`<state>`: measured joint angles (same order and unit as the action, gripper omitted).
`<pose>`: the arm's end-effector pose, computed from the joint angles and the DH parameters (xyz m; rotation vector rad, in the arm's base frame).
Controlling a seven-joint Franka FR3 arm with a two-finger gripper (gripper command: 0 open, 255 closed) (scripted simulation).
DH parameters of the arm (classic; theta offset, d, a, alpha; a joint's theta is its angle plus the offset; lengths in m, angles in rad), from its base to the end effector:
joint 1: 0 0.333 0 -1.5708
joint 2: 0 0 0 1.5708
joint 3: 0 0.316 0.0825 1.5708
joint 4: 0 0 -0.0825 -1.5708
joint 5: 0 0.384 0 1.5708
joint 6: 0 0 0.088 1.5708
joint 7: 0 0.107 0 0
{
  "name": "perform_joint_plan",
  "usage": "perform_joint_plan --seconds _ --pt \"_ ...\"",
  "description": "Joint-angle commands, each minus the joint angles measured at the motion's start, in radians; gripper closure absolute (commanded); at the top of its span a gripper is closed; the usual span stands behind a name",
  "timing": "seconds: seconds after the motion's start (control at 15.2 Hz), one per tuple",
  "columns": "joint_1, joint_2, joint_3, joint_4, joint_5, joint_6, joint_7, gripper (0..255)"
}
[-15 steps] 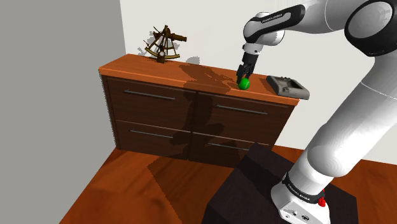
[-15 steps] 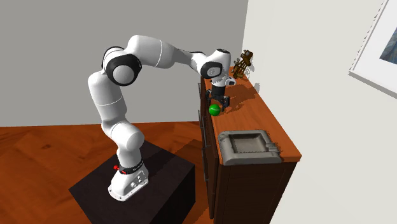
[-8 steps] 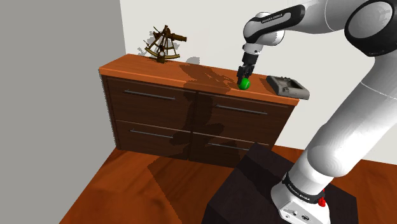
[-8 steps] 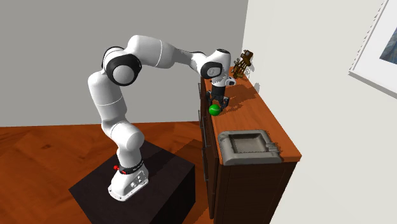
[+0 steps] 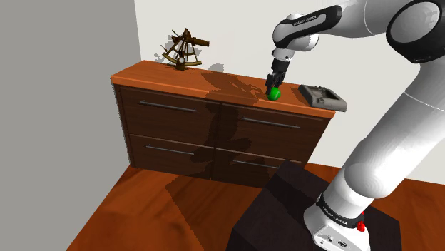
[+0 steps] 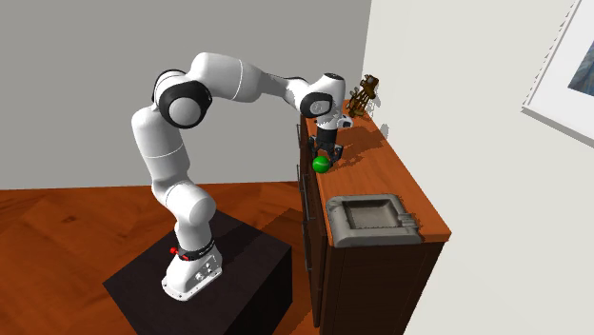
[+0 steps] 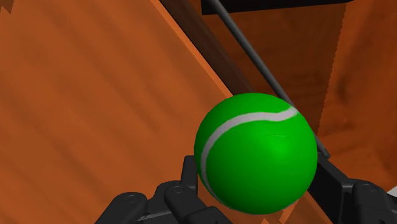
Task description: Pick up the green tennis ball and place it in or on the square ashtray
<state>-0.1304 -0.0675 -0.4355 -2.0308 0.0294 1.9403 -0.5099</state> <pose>0.4498 -0.2874 0.4709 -3.0770 0.1012 -0.0050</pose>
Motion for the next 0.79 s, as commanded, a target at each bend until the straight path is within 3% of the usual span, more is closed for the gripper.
perform_joint_plan --seconds 0.0,0.73 --pt "0.000 -0.003 0.000 0.009 -0.002 -0.013 0.002 255" --pt "0.002 -0.023 0.005 0.137 -0.011 -0.159 0.015 255"
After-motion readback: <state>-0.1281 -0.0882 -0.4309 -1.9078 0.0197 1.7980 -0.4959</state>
